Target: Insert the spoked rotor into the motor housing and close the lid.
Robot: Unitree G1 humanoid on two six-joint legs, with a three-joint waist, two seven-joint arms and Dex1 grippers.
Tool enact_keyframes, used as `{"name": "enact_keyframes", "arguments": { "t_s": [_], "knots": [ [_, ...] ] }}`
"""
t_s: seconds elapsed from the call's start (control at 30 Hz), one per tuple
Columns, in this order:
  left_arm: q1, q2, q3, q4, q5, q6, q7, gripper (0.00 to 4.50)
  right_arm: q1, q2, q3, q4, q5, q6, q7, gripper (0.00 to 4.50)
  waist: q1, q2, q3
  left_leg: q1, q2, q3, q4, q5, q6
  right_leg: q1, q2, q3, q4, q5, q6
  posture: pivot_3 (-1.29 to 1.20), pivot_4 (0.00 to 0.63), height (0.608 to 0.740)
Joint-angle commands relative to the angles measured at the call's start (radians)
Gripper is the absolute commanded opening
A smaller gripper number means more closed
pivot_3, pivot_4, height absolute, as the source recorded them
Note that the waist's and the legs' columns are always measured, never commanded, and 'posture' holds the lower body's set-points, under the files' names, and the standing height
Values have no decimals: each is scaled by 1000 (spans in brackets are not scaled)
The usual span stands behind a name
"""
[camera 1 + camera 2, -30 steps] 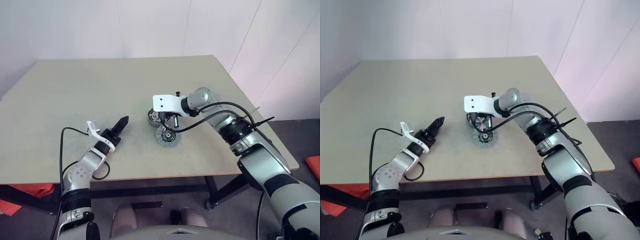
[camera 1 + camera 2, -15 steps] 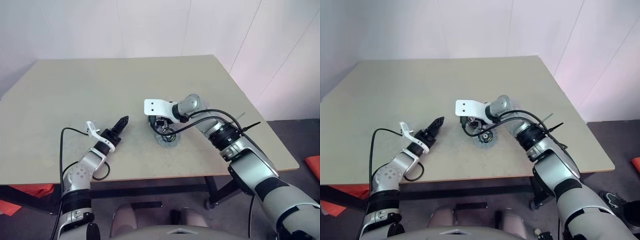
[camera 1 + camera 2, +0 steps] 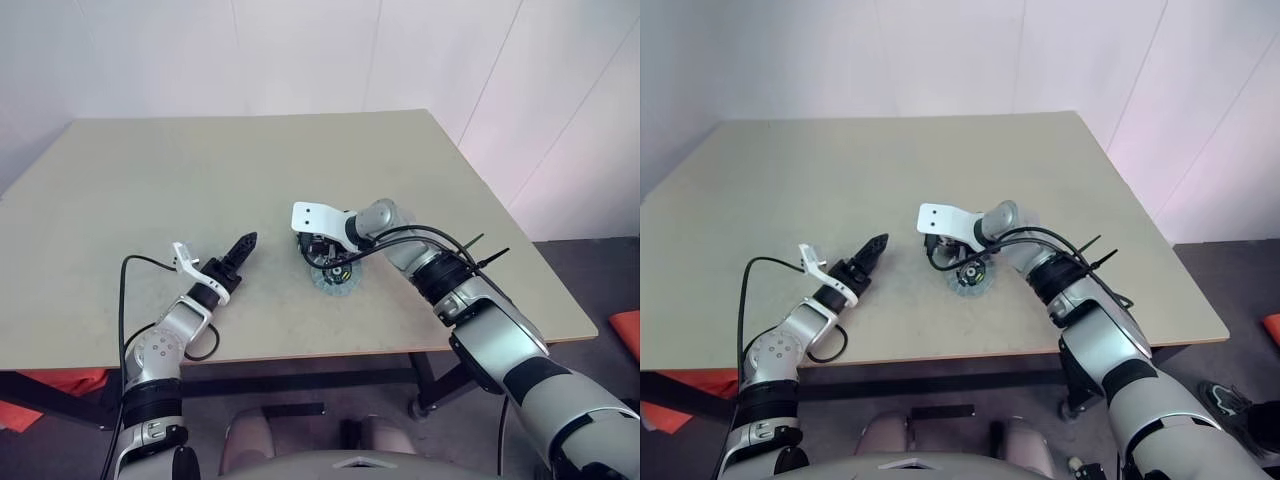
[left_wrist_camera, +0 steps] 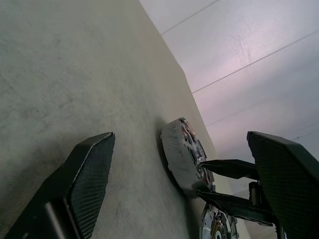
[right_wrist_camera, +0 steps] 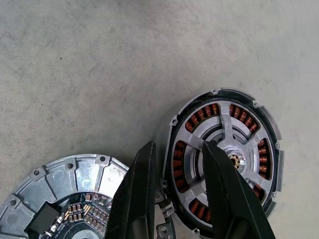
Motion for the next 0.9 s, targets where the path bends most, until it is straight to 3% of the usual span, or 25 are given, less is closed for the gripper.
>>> {"name": "enact_keyframes", "arguments": {
  "t_s": [0.03,0.37,0.63,0.73,0.83,0.9],
  "knots": [
    [12,9,11,-11,4,0,9,4500,8,-22,-16,-21,-14,0,4,1604,0,0,0,0,0,0,0,0,0,0,0,0,0,0,0,0,0,740],
    [5,10,7,-2,7,1,6,4500,74,-61,-9,-133,-16,50,32,1604,1,0,0,0,0,0,-1,0,0,0,0,0,0,0,0,0,0,740],
    [-4,15,8,7,9,1,3,4500,63,-36,-11,-91,-21,61,2,1604,0,0,0,1,0,0,-1,0,0,1,0,0,0,0,1,0,0,740],
    [-2,17,10,5,8,0,4,4500,52,-26,-14,-60,-25,52,-11,1026,-2,0,0,1,0,0,0,0,0,1,0,0,0,0,1,0,0,740],
    [3,15,12,0,7,-2,6,4500,46,-21,-13,-43,-31,43,-18,46,-5,0,0,2,0,0,0,0,0,2,0,0,0,0,1,0,0,740],
    [3,14,13,0,6,-4,7,4500,43,-19,-13,-34,-33,37,-21,16,-6,0,0,2,0,0,0,0,0,1,0,0,0,-1,1,0,0,740]
  ]
}}
